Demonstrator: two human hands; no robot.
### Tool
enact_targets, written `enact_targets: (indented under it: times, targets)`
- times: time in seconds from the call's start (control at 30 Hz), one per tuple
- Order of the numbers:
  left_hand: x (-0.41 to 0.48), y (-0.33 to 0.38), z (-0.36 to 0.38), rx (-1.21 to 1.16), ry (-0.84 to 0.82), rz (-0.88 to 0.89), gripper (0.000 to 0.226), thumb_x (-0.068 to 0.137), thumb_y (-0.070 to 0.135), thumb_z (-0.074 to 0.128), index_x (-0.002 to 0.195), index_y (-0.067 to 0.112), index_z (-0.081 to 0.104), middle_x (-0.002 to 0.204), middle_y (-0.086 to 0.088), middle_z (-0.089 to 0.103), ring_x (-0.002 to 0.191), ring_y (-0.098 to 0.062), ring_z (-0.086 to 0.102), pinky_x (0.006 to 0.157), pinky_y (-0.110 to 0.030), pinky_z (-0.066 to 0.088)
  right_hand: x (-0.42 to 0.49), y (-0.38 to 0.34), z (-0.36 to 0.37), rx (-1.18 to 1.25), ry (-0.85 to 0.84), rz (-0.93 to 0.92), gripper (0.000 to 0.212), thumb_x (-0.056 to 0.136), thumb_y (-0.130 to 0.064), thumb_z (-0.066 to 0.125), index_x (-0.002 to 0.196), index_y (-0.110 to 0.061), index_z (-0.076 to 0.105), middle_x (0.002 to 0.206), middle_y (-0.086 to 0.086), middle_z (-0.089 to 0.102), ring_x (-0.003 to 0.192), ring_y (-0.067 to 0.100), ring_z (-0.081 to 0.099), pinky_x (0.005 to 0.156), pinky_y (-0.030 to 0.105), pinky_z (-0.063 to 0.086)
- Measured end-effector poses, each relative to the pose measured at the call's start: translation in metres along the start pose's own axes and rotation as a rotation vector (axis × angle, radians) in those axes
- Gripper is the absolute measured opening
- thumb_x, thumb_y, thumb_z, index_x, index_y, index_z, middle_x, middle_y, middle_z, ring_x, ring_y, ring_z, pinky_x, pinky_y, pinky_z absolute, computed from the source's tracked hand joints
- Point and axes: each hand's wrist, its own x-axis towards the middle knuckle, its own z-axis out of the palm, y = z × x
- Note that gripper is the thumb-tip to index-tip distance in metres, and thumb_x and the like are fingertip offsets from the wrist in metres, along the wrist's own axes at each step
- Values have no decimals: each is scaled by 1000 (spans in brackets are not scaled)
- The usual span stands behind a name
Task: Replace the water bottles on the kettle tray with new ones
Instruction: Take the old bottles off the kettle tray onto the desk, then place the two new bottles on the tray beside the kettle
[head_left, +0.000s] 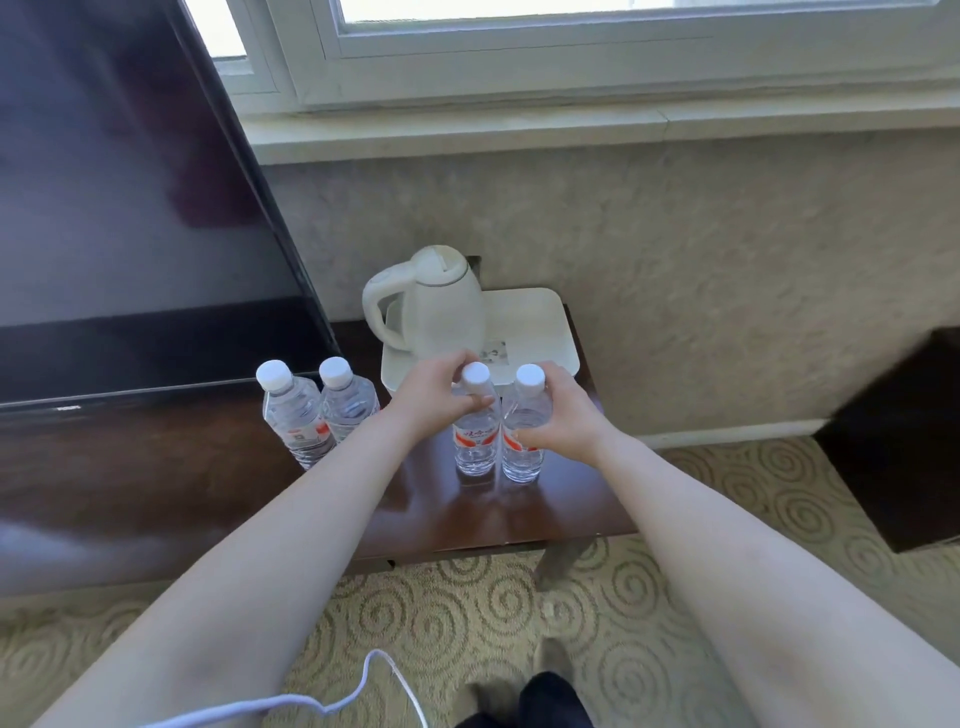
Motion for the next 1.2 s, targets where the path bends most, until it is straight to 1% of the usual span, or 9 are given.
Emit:
enact_targets:
  times: [0.13,0.27,0.37,0.47,0.67,0.8,0.87,0.97,1.2]
  targets:
    - [3,2,6,-9,-29,3,45,82,17,75,123,9,58,119,-8,64,115,-23,57,95,-32,45,-2,3,4,-10,39,39,69,63,-17,81,118,-37,43,124,0,50,114,17,53,97,35,46]
    - [2,3,10,29,-42,38,55,85,18,71,135,13,50,135,-7,58,125,-22,52,99,-24,37,-6,2,4,-73,44,73,103,55,-50,85,142,-40,31,134,-23,36,121,0,40,98,29,39]
    - [-2,1,9,16,-40,56,62,85,19,71,141,15,44,143,-5,52,133,-19,45,97,-13,28,-7,-10,-6,-103,55,53,120,47,-73,77,148,-43,22,131,-18,41,119,1,45,98,27,39]
    - [-10,-1,3,23,-11,93,66,86,20,71,144,13,41,147,-6,48,137,-18,41,96,-7,21,-7,-29,-23,-181,143,-20,113,56,-81,63,151,-36,23,133,-11,46,121,5,49,102,34,43]
    - [-29,10,-66,144,247,219,56,86,21,70,138,12,50,134,-7,60,124,-20,55,102,-34,44,20,-115,-43,-254,447,-327,56,89,-50,52,135,-19,51,125,2,58,115,14,58,91,44,54]
    - [-46,-3,-132,230,394,212,42,84,23,70,125,20,62,124,-1,66,120,-21,55,99,-33,40,41,-185,-5,-145,343,-453,40,89,-27,59,127,-16,56,115,-2,55,105,15,59,88,42,55]
    - [-59,-28,-151,327,418,96,49,79,26,73,127,27,61,132,2,61,129,-23,46,102,-39,34,43,-205,35,-100,170,-415,49,87,-16,60,134,-17,50,119,-2,50,111,16,55,91,39,51]
    - [-78,-70,-157,196,314,-120,75,67,27,77,138,27,51,147,-4,45,141,-25,30,113,-49,28,37,-205,101,-36,-98,-227,80,82,-4,62,151,-19,26,143,10,38,134,25,40,106,42,43]
    - [-88,-138,-129,-113,121,-233,100,69,9,80,150,28,24,148,-8,38,134,-19,36,108,-34,31,36,-145,159,-226,-125,86,105,81,-19,73,157,-12,0,159,14,17,146,35,23,118,46,27]
